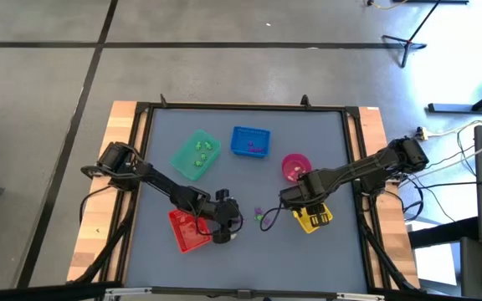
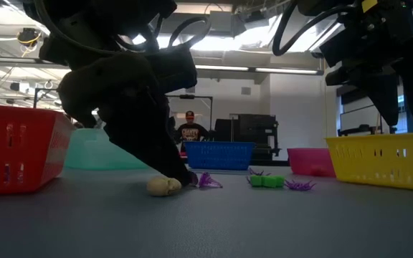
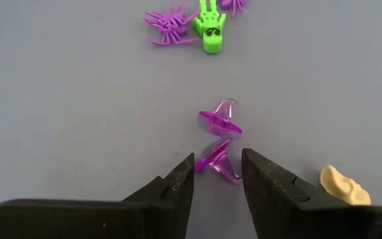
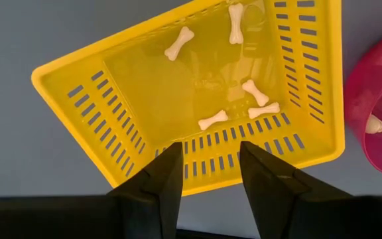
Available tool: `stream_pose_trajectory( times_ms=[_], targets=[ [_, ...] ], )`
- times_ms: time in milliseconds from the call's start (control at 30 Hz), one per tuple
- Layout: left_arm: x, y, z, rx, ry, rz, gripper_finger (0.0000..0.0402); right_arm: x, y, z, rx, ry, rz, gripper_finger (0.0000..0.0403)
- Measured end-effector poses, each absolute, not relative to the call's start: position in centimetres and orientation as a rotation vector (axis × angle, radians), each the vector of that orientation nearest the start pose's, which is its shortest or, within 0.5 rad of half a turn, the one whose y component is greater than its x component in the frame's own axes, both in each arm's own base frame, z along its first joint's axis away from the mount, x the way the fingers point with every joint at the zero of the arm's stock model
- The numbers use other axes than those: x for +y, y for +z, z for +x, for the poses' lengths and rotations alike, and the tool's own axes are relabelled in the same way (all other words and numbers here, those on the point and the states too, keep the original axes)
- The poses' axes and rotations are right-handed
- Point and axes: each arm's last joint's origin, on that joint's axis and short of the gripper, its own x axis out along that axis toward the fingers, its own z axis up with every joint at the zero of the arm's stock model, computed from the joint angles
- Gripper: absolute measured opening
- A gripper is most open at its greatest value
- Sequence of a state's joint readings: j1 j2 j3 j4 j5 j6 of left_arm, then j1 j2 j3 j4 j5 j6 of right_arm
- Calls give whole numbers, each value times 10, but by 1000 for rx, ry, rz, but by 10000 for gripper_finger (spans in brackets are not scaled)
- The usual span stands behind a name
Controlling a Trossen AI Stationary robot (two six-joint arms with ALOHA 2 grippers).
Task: Sort Halloween decoration
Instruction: Put the purple witch hat toy into the orange bin
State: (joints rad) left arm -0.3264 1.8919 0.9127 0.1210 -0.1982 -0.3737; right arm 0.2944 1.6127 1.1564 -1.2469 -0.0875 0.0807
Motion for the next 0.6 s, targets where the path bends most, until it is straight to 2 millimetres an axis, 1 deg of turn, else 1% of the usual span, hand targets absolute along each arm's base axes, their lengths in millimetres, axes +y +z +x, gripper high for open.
stream_pose_trajectory(
  times_ms=[600],
  targets=[
    [-108, 113, 337, 823, 24, -120, 110, 79, 217, 253, 1710, 216, -118, 147]
  ],
)
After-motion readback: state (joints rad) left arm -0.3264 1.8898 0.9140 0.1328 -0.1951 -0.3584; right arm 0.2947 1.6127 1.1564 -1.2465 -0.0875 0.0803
